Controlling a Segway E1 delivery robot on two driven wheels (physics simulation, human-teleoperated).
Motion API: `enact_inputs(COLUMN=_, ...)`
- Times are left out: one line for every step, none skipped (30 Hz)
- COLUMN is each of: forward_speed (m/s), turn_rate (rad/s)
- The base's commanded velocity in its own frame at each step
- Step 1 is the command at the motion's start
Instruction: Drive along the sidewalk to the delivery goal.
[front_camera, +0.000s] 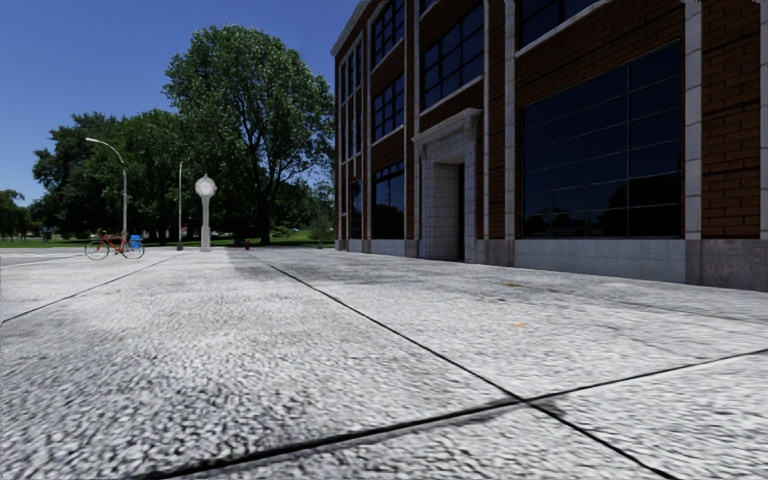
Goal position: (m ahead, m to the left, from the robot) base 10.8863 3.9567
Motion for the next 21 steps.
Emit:
enact_inputs(forward_speed=2.00, turn_rate=0.00)
enact_inputs(forward_speed=2.00, turn_rate=0.00)
enact_inputs(forward_speed=2.00, turn_rate=0.00)
enact_inputs(forward_speed=2.00, turn_rate=0.00)
enact_inputs(forward_speed=2.00, turn_rate=0.00)
enact_inputs(forward_speed=2.00, turn_rate=0.00)
enact_inputs(forward_speed=2.00, turn_rate=0.00)
enact_inputs(forward_speed=2.00, turn_rate=0.00)
enact_inputs(forward_speed=2.00, turn_rate=0.00)
enact_inputs(forward_speed=2.00, turn_rate=0.00)
enact_inputs(forward_speed=2.00, turn_rate=0.00)
enact_inputs(forward_speed=2.00, turn_rate=0.00)
enact_inputs(forward_speed=2.00, turn_rate=0.04)
enact_inputs(forward_speed=2.00, turn_rate=0.04)
enact_inputs(forward_speed=2.00, turn_rate=0.12)
enact_inputs(forward_speed=2.00, turn_rate=0.16)
enact_inputs(forward_speed=2.00, turn_rate=0.16)
enact_inputs(forward_speed=2.00, turn_rate=0.17)
enact_inputs(forward_speed=2.00, turn_rate=0.18)
enact_inputs(forward_speed=2.00, turn_rate=0.20)
enact_inputs(forward_speed=2.00, turn_rate=0.20)
